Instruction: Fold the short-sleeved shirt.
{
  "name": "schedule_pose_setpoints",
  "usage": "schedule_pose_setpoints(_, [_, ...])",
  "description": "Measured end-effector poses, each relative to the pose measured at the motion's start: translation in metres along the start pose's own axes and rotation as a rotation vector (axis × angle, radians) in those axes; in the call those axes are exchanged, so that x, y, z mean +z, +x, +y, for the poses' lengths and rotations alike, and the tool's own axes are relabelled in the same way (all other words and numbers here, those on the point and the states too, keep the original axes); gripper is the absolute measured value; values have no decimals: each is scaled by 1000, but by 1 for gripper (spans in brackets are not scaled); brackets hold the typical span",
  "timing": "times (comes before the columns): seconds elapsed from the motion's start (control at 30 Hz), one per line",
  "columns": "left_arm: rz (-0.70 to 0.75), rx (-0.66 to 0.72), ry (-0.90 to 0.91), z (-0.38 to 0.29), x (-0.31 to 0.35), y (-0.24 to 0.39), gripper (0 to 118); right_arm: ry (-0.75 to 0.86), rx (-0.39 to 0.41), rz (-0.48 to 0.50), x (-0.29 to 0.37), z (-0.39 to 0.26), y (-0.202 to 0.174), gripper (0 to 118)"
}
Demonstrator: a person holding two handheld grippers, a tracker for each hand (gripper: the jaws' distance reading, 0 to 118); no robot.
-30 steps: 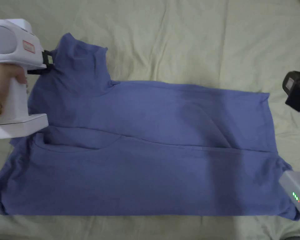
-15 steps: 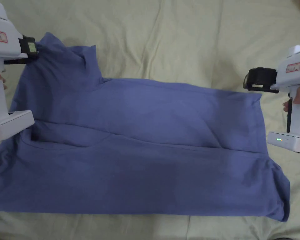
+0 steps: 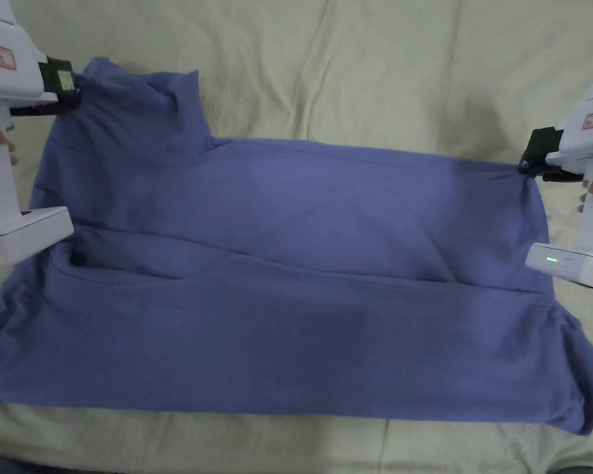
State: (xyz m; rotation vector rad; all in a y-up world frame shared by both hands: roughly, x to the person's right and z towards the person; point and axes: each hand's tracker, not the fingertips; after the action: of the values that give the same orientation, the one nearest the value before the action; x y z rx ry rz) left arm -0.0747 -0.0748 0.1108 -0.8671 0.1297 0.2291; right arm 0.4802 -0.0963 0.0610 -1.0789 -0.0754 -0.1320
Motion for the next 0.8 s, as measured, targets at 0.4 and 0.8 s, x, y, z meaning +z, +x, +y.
schedule_pose_setpoints(0.4, [-73,-11,121,-27,125,-15,0,228,45,103,152,-46,38,4])
schedule_pose_setpoints(0.8, [-43,108,34,-160,168,-49,0,189,-47,118,183,-182,74,4])
